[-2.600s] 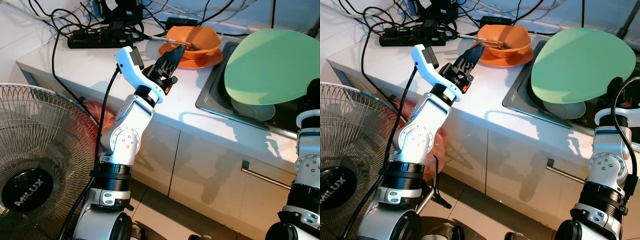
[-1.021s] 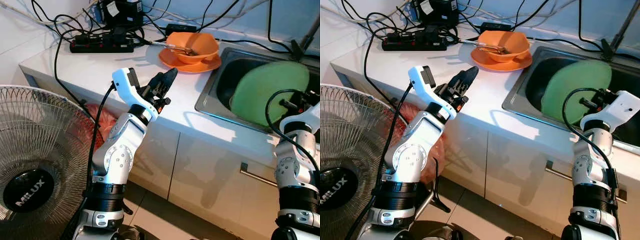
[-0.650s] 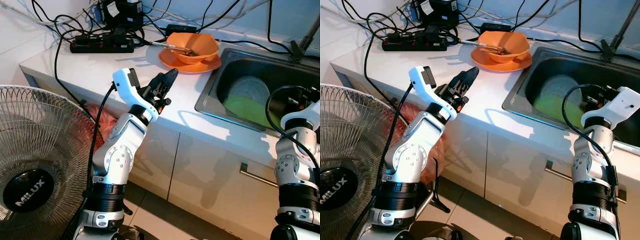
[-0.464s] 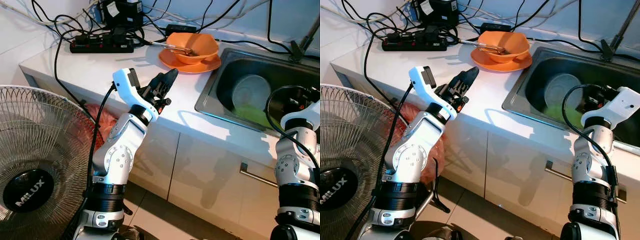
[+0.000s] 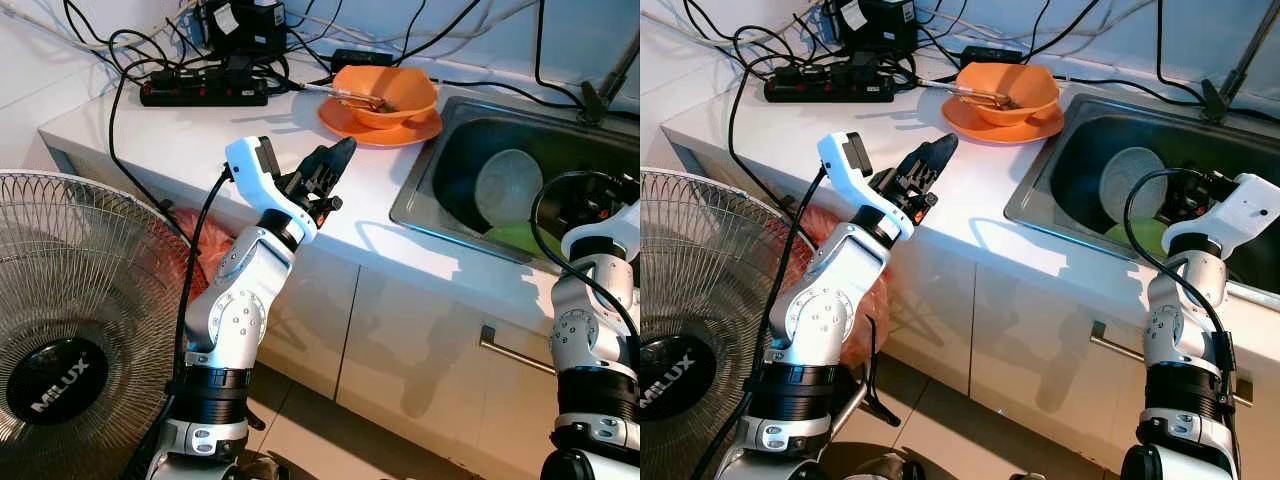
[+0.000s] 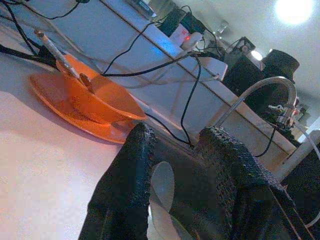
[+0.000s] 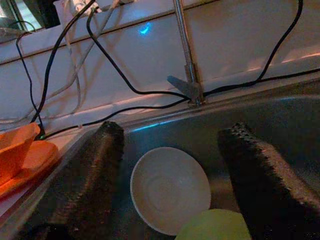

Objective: Kitchen organization

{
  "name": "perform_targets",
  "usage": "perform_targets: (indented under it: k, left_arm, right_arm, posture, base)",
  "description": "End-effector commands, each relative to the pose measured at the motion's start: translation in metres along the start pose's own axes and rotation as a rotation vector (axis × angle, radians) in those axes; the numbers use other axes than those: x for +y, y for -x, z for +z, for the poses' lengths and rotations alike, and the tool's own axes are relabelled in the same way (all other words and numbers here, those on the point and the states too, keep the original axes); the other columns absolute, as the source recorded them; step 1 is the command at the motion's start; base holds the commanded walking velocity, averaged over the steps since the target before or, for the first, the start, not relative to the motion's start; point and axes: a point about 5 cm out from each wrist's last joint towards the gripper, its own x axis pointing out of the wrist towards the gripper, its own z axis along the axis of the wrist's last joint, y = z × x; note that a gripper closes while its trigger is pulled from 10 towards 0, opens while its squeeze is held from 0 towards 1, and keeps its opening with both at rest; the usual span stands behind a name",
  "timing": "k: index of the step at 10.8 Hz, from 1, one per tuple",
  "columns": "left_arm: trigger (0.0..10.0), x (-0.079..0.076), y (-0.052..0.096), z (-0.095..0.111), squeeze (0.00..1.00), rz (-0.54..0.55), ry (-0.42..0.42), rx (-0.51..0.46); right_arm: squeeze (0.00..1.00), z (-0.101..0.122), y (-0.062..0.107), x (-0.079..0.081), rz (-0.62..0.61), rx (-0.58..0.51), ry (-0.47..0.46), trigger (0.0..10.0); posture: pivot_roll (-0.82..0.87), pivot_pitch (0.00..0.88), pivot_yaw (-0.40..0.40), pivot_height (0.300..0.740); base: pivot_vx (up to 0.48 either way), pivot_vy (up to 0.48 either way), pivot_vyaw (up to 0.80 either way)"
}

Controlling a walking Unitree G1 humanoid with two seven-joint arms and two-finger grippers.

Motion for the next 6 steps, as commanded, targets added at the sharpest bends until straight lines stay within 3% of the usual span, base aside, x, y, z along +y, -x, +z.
perform_targets:
  k: [1, 6]
  left_arm:
    - [10.0, -0.0020, 0.0001, 0.0016, 0.00, -0.006, -0.013, -0.002]
    - [10.0, -0.0020, 0.0001, 0.0016, 0.00, -0.006, -0.013, -0.002]
  right_arm:
    - [1.00, 0.0050, -0.0020, 0.0009, 0.003, -0.021, -0.003, 10.0]
    - [1.00, 0.0050, -0.0020, 0.0009, 0.003, -0.021, -0.003, 10.0]
  posture:
    - [0.04, 0.187, 0.019, 0.740]
    - [0.04, 0.187, 0.019, 0.740]
  base:
    - [0.000, 0.000, 0.00]
    - [0.000, 0.000, 0.00]
